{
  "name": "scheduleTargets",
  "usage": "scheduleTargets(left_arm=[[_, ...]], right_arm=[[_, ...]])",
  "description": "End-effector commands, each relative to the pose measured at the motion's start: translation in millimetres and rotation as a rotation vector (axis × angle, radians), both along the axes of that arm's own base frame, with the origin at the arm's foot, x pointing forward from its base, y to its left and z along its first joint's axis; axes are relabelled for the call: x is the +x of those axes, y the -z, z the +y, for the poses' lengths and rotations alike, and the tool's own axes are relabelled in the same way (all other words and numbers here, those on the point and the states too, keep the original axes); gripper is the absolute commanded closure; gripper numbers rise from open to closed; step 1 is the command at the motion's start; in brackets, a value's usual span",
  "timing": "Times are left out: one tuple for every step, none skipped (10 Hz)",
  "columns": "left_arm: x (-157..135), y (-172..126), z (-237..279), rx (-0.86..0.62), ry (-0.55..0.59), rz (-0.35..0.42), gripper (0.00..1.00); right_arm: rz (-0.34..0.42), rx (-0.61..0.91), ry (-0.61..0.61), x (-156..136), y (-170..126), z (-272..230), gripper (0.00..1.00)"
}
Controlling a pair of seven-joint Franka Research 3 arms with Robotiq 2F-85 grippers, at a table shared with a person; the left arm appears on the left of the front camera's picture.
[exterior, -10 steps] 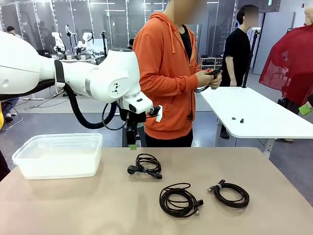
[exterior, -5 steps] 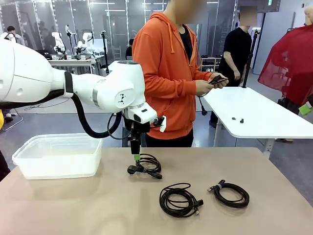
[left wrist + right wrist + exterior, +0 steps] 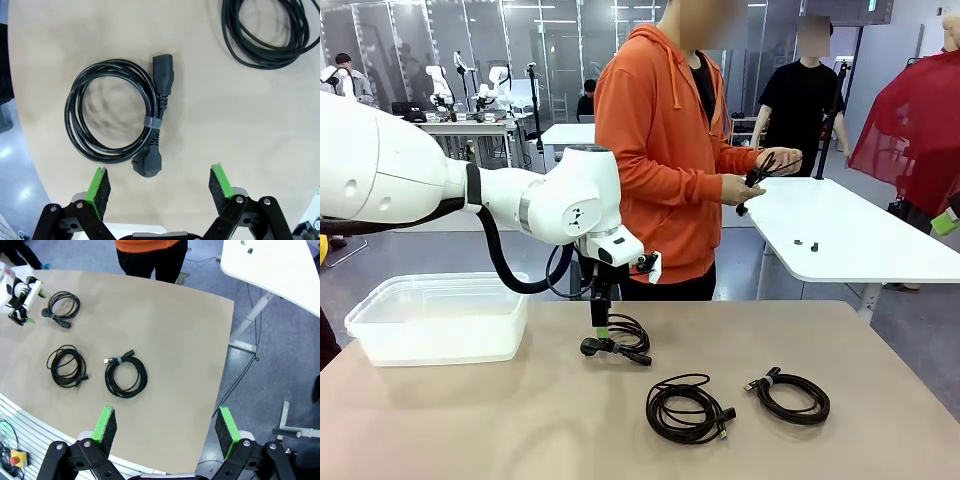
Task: Organize and store the cables.
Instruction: Place the Power Cable into the Organizing box.
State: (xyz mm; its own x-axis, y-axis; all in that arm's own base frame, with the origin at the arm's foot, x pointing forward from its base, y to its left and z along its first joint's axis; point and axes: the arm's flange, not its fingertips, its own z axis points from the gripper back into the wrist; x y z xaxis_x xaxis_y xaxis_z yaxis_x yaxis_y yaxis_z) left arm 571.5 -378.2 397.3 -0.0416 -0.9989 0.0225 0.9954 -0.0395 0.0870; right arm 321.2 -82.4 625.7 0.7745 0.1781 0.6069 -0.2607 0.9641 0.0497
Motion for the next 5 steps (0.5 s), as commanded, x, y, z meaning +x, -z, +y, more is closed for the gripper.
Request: scheduleTargets(left_arm=[[9.1,8.8,-10.9,0.016,0.019,0.007,0.00],[10.9,14.7,-15.8,0.014,0.024,0.011,0.00],[13.4,19.8,-18.4,0.016,0.031,0.017,0.00],[16.5,26.3,-22.1,0.033,0.031,0.024,0.00],[21.5,31.1,-26.9,0.042,0.033,0.027,0.00]], right_arm=[[-0.004,0.001,-0.003,-0.3,-0.2,0.4,0.00],[-0.004,0.001,-0.003,-0.3,-0.2,0.4,0.00],[-0.004,0.001,-0.003,-0.3,-0.2,0.4,0.00],[-0.004,0.001,-0.003,-0.3,-0.2,0.4,0.00],[-0.004,0.001,-0.003,-0.3,-0.2,0.4,0.00]])
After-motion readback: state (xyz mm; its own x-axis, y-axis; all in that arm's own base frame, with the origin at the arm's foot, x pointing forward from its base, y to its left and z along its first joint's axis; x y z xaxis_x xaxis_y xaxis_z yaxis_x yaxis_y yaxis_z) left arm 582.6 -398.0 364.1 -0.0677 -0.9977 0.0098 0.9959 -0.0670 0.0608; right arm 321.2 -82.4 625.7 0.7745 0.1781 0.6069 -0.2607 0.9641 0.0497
